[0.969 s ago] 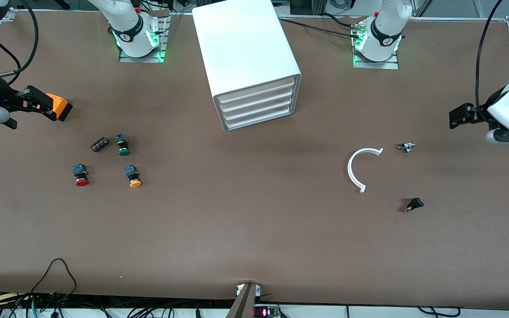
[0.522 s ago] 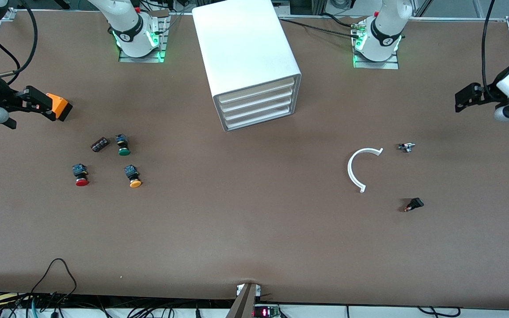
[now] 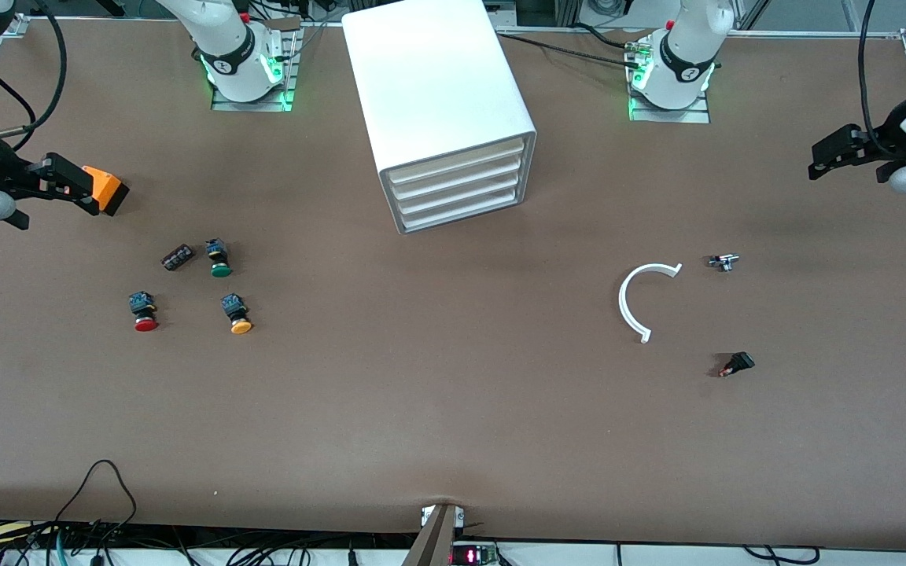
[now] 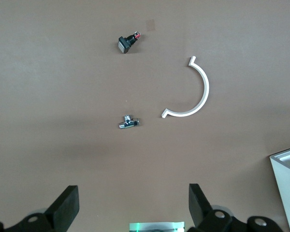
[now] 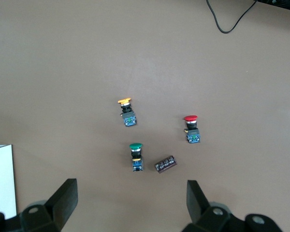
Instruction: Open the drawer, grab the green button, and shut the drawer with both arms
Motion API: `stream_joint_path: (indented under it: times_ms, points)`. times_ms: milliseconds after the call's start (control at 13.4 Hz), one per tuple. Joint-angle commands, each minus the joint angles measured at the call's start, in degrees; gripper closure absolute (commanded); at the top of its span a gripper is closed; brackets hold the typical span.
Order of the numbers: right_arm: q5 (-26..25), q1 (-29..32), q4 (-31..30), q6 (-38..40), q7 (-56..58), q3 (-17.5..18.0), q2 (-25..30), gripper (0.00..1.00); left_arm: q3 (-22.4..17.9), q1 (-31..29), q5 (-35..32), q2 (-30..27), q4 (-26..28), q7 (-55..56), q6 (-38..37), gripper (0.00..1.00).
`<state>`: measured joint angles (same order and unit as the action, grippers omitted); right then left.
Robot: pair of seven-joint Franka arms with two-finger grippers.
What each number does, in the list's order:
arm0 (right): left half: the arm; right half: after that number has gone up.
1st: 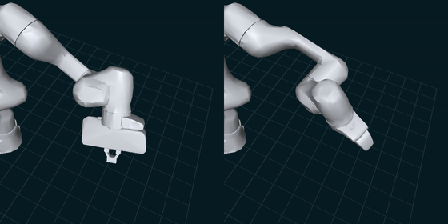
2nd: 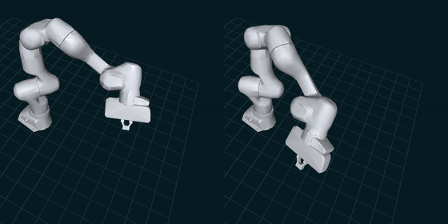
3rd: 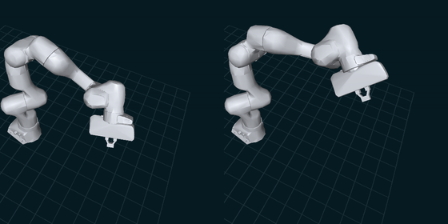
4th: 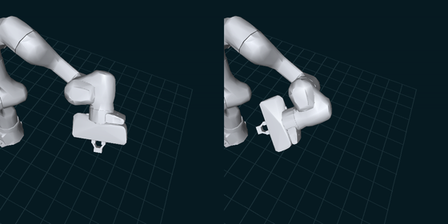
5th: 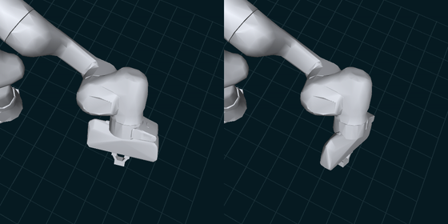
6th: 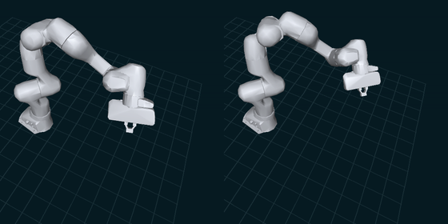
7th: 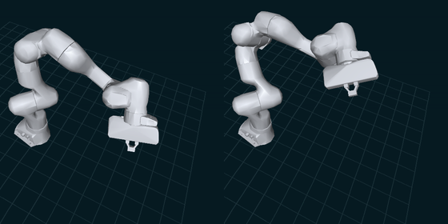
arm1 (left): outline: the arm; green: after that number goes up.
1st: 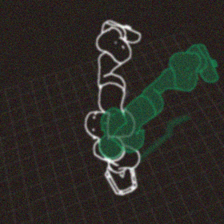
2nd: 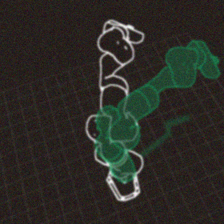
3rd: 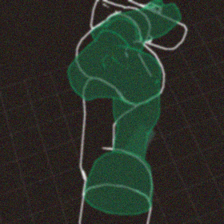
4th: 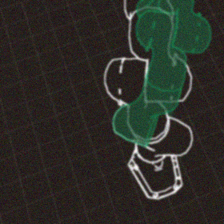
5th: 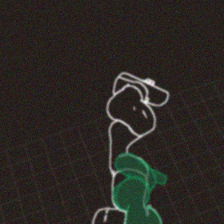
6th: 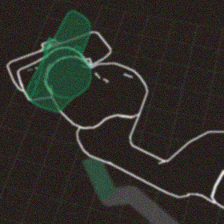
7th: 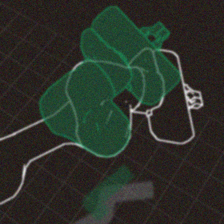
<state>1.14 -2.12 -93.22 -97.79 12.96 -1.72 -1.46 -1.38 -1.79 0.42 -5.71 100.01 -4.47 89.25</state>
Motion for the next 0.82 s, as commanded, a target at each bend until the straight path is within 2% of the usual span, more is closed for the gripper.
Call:
stream_joint_path:
  times_ms: [0, 745]
  points:
    - [0.1, 0.5, 0.9, 1.0, 0.0, 0.3, -0.1, 0.0, 0.6, -0.9, 1.7, -1.5, 0.6, -1.3, -0.7, 0.0]
    - [0.0, 0.5, 0.9, 1.0, 0.0, 0.3, -0.1, 0.0, 1.4, -0.8, 1.0, -1.9, 0.4, -1.6, -0.2, 0.0]
